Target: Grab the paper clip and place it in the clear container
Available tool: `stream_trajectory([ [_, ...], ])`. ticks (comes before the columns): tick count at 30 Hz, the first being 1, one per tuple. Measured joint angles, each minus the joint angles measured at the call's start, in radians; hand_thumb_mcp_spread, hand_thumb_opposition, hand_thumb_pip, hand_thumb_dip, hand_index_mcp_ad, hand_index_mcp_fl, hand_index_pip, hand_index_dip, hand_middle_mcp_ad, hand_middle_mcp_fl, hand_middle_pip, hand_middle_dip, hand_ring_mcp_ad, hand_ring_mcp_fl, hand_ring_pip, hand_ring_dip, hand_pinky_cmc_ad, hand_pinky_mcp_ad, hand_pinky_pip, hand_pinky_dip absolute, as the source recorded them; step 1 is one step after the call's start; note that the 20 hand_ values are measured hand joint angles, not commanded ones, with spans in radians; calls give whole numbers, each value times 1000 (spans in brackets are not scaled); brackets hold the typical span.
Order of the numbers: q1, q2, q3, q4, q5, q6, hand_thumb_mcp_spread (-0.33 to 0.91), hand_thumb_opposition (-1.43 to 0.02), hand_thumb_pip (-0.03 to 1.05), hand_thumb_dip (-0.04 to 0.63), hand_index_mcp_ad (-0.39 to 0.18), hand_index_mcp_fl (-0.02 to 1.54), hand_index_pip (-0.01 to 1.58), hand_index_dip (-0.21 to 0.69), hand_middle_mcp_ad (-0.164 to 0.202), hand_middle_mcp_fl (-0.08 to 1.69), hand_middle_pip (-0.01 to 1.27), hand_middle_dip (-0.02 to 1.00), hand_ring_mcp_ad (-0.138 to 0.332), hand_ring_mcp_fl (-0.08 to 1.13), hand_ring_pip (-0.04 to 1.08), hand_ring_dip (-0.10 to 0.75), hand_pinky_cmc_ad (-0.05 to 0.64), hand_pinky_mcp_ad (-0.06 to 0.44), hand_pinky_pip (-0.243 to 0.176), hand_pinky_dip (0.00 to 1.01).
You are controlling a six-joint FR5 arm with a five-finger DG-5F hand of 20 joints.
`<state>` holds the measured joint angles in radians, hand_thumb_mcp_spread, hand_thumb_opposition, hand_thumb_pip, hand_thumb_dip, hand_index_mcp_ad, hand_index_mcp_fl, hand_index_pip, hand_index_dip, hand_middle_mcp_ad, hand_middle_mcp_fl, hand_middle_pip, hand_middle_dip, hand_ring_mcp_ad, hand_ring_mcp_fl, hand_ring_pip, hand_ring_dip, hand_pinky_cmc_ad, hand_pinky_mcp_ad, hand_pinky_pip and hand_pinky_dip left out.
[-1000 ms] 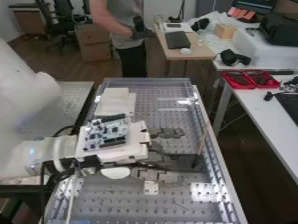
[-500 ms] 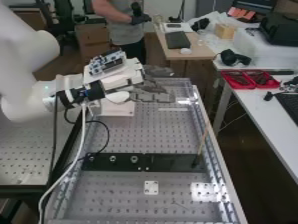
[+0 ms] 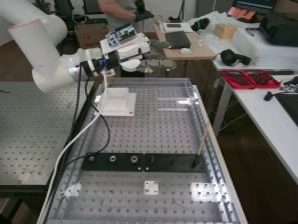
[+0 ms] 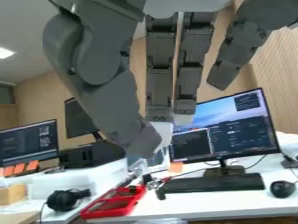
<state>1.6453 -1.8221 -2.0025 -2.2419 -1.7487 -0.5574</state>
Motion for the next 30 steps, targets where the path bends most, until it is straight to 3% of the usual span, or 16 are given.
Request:
stream_trajectory([
  [11, 70, -51, 78, -71, 32, 26, 658, -1063, 724, 284, -188, 325, 340, -187, 30, 813, 881, 717, 31, 574, 253, 506, 527, 257, 106, 190],
  [22, 111, -135, 162, -124, 37, -2, 658, -1063, 724, 284, -188, 325, 325, -188, 30, 812, 881, 717, 31, 572, 251, 504, 527, 257, 106, 190],
  [30, 130, -194, 233, -209, 40, -23, 658, -1063, 724, 284, -188, 328, 325, -187, 30, 812, 881, 717, 31, 572, 248, 506, 527, 257, 106, 190],
])
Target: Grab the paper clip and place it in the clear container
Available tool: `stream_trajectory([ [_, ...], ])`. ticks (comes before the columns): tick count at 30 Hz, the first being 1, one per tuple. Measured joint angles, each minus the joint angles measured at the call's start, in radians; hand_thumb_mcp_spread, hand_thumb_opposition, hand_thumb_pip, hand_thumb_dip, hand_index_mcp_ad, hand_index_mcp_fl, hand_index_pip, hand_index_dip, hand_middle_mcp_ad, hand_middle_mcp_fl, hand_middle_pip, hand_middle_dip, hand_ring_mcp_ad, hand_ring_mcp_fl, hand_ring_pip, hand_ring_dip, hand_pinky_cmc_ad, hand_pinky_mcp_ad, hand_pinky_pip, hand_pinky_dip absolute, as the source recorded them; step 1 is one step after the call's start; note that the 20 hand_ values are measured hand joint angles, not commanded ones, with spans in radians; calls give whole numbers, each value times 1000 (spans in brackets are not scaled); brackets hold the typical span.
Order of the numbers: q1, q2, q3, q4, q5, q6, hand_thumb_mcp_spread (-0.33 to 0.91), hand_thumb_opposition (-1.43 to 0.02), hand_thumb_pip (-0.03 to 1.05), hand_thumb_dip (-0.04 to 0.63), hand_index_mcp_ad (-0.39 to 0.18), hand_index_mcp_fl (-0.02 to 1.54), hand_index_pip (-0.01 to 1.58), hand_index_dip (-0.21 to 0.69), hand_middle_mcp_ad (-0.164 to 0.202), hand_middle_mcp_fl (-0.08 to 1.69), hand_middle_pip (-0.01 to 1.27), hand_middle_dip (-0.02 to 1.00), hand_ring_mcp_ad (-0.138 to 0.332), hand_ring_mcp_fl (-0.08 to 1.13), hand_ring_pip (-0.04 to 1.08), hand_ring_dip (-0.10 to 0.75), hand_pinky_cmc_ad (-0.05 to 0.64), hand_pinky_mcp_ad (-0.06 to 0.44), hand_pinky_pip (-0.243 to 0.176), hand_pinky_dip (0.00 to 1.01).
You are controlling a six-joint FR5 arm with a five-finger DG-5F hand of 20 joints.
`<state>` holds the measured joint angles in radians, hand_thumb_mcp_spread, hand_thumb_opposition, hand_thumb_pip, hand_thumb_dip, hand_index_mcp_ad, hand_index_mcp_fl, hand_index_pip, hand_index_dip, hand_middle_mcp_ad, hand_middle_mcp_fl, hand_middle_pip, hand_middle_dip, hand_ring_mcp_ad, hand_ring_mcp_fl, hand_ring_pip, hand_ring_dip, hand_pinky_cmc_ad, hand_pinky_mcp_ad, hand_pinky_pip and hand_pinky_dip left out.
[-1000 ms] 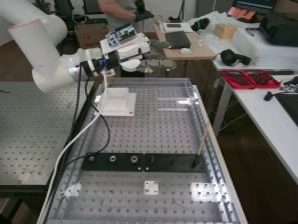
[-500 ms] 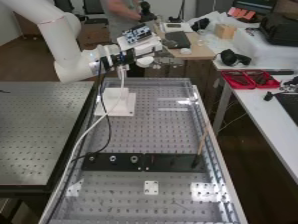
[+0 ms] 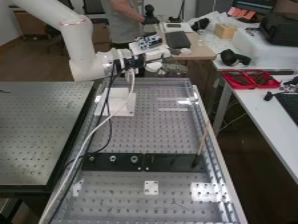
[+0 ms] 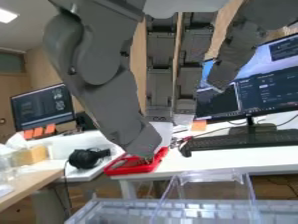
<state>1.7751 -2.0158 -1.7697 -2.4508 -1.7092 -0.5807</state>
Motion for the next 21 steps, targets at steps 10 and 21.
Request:
stream_trajectory([
  [10, -2, -55, 44, -42, 26, -30, 656, -1063, 724, 284, -188, 328, 323, -188, 30, 815, 881, 717, 31, 572, 251, 506, 527, 260, 106, 190],
  [21, -3, -114, 93, -93, 71, -43, 656, -1063, 728, 284, -188, 328, 323, -188, 30, 815, 881, 717, 31, 572, 251, 503, 527, 260, 106, 190],
])
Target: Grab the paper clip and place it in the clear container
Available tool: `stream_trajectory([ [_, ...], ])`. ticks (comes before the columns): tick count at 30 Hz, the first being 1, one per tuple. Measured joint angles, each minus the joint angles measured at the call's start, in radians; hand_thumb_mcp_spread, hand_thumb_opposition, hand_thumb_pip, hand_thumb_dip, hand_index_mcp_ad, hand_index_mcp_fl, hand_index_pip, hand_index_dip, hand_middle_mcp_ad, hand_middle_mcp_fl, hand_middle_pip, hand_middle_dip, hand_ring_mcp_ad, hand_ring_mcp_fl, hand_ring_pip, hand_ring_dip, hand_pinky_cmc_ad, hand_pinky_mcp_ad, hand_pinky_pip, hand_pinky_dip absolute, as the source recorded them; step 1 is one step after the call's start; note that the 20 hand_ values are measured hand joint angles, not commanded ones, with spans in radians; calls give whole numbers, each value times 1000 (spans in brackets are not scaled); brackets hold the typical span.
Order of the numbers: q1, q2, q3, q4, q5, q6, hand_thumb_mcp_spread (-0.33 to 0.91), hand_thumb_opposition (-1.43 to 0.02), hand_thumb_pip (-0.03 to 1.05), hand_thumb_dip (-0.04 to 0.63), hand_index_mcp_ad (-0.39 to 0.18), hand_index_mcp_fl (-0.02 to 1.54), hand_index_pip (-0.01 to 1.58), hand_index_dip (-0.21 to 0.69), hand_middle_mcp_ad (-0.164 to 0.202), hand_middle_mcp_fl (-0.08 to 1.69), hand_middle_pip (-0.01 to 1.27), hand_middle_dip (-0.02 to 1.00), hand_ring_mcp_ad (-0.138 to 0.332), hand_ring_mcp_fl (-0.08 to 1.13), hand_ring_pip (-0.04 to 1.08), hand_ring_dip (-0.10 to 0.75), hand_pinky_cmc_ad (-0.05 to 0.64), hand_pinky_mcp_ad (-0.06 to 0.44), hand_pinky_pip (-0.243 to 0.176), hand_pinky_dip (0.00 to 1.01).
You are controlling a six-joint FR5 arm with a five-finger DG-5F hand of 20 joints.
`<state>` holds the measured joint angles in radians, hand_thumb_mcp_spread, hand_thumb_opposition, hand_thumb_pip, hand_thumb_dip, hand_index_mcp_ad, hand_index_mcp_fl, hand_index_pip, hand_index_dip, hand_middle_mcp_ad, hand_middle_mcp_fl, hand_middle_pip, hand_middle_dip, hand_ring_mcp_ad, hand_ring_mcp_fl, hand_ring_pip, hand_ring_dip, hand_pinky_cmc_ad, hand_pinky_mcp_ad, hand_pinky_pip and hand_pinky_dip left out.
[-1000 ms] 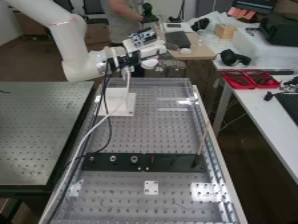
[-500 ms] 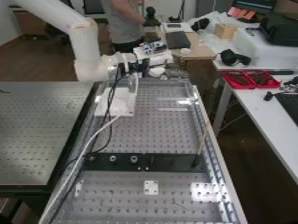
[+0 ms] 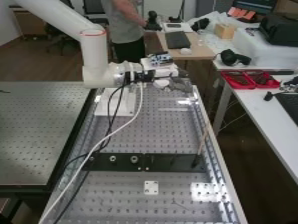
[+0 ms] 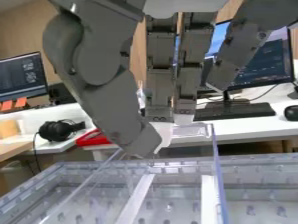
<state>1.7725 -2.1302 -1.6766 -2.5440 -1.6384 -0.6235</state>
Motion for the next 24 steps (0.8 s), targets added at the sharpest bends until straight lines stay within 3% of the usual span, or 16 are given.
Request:
stream_trajectory([
  [10, -3, -22, 18, -38, 15, -9, 656, -1065, 724, 284, -188, 328, 326, -187, 30, 815, 881, 717, 31, 572, 255, 503, 527, 260, 106, 190],
  [12, -3, -27, 29, -74, 14, -12, 646, -1058, 728, 284, -188, 291, 323, -187, 30, 805, 867, 719, 33, 543, 257, 506, 527, 260, 106, 190],
  [15, -3, -29, 34, -106, 8, -13, 627, -1012, 731, 288, -188, 175, 358, -187, 26, 628, 791, 705, 35, 447, 265, 492, 527, 257, 101, 190],
  [19, -5, -18, 20, -95, 0, -12, 548, -923, 768, 288, -188, 89, 405, -188, 24, 641, 712, 661, 37, 330, 298, 459, 520, 257, 96, 209],
  [22, -10, -9, 10, -89, -3, -7, 520, -899, 799, 290, -188, 73, 422, -187, 28, 534, 691, 620, 49, 288, 316, 426, 511, 257, 51, 244],
  [24, -14, 2, 2, -84, -2, 2, 503, -874, 799, 290, -188, 58, 433, -188, 28, 480, 679, 609, 58, 236, 323, 407, 515, 251, 47, 262],
])
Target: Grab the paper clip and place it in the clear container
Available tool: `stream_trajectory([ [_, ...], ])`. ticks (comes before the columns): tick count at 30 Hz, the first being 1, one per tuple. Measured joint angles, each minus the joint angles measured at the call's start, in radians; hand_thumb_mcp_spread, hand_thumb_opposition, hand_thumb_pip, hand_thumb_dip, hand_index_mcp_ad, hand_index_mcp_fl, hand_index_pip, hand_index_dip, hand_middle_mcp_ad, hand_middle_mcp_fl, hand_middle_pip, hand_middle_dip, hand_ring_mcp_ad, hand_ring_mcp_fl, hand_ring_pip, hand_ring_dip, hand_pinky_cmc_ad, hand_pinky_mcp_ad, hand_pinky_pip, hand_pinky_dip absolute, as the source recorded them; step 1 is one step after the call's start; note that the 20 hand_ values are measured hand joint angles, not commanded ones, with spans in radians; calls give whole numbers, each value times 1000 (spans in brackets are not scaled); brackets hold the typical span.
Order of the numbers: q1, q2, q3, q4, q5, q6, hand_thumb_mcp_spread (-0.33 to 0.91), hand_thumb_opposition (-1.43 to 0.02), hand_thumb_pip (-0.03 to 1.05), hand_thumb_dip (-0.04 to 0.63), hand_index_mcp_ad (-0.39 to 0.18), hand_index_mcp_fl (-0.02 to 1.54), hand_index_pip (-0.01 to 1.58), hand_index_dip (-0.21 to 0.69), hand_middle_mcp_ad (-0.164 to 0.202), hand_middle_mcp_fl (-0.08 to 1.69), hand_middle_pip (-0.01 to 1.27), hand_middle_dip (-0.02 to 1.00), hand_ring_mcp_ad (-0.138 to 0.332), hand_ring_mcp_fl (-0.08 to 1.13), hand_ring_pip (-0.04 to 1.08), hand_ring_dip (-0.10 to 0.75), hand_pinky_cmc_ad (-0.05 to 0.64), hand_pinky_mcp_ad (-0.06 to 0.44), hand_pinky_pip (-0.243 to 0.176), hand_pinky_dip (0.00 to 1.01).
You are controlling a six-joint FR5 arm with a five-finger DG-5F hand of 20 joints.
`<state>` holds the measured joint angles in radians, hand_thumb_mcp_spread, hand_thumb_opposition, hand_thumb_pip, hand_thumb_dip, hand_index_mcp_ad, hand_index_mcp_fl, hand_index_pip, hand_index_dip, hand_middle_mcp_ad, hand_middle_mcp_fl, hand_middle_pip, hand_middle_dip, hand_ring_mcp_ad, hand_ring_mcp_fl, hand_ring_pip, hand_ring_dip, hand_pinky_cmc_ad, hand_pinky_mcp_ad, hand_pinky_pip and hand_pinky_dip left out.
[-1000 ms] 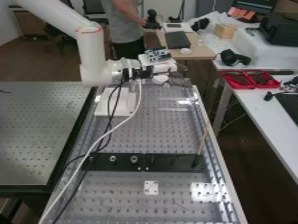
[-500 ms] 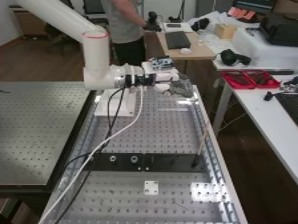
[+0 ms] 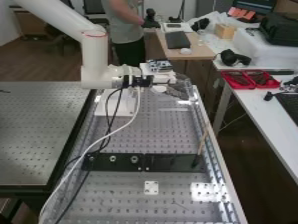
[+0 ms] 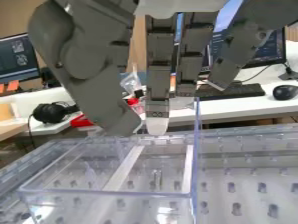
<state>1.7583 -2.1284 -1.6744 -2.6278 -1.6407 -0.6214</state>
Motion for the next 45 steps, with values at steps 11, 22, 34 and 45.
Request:
stream_trajectory([
  [11, -19, 180, -84, 12, 27, 2, 436, -822, 768, 290, -188, 42, 354, -188, 28, 463, 588, 583, 56, 164, 325, 377, 412, 248, -26, 333],
  [22, -38, 397, -140, -103, 155, -29, 372, -794, 627, 283, -175, 325, 150, -182, 26, 468, 290, 583, 98, 136, 276, 365, 398, 278, -33, 475],
  [34, -92, 603, -179, -250, 287, -72, 367, -787, 506, 250, -175, 501, 101, -91, 24, 466, 154, 585, 113, 182, 171, 361, 410, 328, -28, 538],
  [45, -140, 643, -160, -319, 302, -108, 367, -789, 461, 204, -173, 538, 87, -26, 24, 461, 126, 552, 113, 201, 134, 347, 431, 347, 3, 543],
])
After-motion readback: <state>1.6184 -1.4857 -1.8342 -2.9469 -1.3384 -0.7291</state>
